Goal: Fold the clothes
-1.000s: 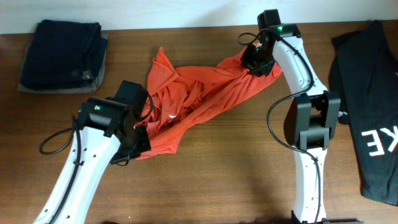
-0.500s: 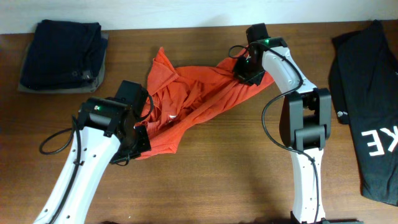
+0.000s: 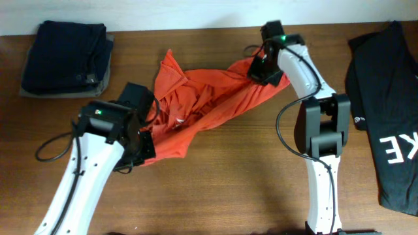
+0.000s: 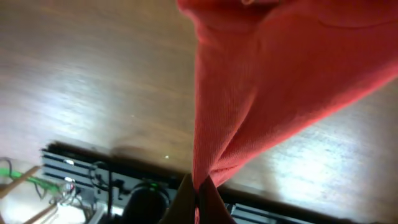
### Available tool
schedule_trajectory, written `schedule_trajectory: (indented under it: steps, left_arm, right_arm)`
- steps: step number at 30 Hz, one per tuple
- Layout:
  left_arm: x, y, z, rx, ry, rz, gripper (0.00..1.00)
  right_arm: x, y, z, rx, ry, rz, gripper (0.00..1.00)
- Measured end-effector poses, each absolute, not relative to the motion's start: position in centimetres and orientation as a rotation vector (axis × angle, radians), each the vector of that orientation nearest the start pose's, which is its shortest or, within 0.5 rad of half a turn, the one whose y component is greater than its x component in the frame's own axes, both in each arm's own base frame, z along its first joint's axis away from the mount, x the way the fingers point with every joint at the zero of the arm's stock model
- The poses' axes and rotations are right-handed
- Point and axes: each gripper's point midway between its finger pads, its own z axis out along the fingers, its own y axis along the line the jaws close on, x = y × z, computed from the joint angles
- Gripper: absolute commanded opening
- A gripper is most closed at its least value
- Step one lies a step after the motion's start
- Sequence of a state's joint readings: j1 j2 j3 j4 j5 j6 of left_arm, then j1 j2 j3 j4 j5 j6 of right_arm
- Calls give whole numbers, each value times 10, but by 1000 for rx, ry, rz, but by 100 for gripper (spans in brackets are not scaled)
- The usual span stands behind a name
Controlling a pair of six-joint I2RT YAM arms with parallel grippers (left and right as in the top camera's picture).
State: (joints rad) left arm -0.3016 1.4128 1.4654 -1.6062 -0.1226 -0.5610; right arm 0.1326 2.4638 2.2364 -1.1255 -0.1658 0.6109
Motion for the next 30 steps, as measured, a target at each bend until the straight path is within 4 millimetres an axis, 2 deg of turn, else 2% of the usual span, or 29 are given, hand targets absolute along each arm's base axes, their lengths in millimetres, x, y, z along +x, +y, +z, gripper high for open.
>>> schedule_trajectory:
  steps: [5,7,10,13,19,24,29,30]
  left_arm:
    - [238,-41,259,-398,2866,130,1]
    - [239,-39,280,-395,2798,105,1]
    - [235,-35,305,-394,2703,66,1]
    - [226,-30,322,-395,2635,33,0]
    - [210,-21,340,-434,2546,-41,1]
    - [207,-23,341,-444,2546,-84,0]
    - [206,-25,340,-443,2558,-104,1]
    - [206,-26,339,-443,2563,-108,0]
  right_arm:
    - [537,80,102,664,2806,299,4]
    - [538,72,127,659,2764,263,8]
    - [542,61,163,645,2689,234,4]
    - [542,46,185,656,2645,231,4]
    - [536,15,192,717,2648,318,4]
    - [536,13,195,696,2655,424,4]
    - [535,16,195,662,2663,439,4]
    - [535,18,194,656,2666,438,8]
